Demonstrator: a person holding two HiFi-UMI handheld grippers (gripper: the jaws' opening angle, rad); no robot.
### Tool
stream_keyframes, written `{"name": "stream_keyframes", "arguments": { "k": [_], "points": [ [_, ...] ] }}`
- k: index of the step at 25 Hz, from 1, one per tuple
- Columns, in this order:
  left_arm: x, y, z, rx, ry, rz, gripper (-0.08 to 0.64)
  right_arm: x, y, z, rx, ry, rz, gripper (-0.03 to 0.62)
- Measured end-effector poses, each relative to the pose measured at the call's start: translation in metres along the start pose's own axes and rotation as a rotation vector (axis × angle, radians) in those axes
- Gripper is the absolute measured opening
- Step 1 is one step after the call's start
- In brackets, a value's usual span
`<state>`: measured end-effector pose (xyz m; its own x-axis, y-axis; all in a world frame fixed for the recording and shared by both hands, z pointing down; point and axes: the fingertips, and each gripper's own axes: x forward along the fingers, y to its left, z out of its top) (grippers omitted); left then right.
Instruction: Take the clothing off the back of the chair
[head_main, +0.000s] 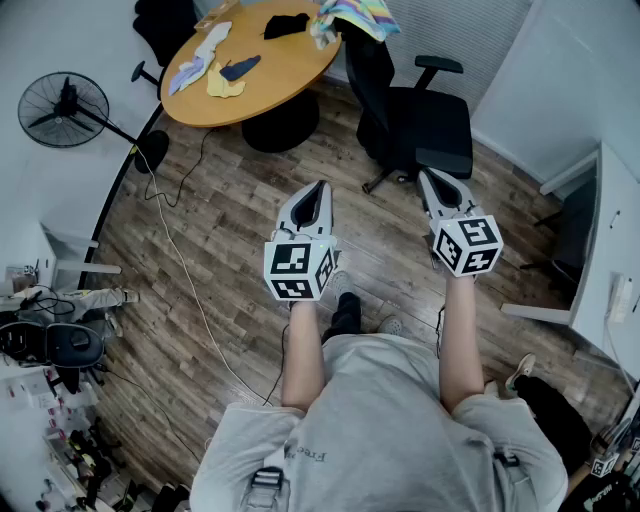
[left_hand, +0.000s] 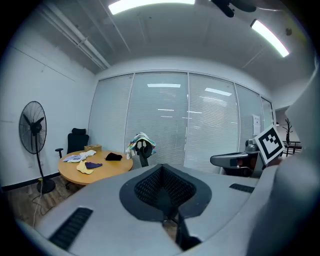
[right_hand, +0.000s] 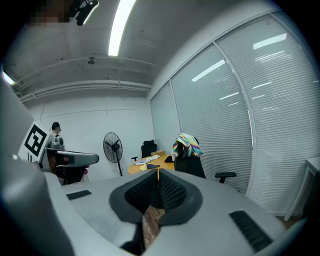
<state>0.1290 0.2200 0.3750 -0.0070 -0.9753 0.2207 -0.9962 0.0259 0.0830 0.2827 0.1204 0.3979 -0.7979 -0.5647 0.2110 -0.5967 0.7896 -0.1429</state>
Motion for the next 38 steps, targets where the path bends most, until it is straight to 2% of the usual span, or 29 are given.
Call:
{"name": "stream_keyframes", "arguments": {
  "k": [8, 12, 14, 21, 29, 38],
  "points": [
    [0.036, 0.032, 0.011, 0.002, -0.001, -0.014, 0.028, 0.045, -0.010, 0.011, 0.000, -0.004, -0.007, 0.028],
    [0.055, 0.053, 0.019, 0.001, -0.002, -0.020, 0.028, 0.069, -0.009, 0.023, -0.041, -0.019, 0.009, 0.028],
    [0.065, 0.065, 0.022, -0.004, -0.003, -0.028, 0.028, 0.080, -0.009, 0.028, -0.029, -0.036, 0.022, 0.028],
    [0.091, 0.106, 0.023, -0.026, 0.004, -0.082, 0.028, 0.120, -0.017, 0.023, -0.025, 0.014, 0.062, 0.029],
    [0.099, 0.179, 0.023, -0.043, 0.012, -0.036, 0.028, 0.153, -0.060, 0.028, 0.101, -0.015, 0.011, 0.029],
    [0.139, 0.200, 0.034, -0.034, 0.021, -0.043, 0.028, 0.207, -0.057, 0.029, 0.067, 0.034, 0.056, 0.029]
  ]
}}
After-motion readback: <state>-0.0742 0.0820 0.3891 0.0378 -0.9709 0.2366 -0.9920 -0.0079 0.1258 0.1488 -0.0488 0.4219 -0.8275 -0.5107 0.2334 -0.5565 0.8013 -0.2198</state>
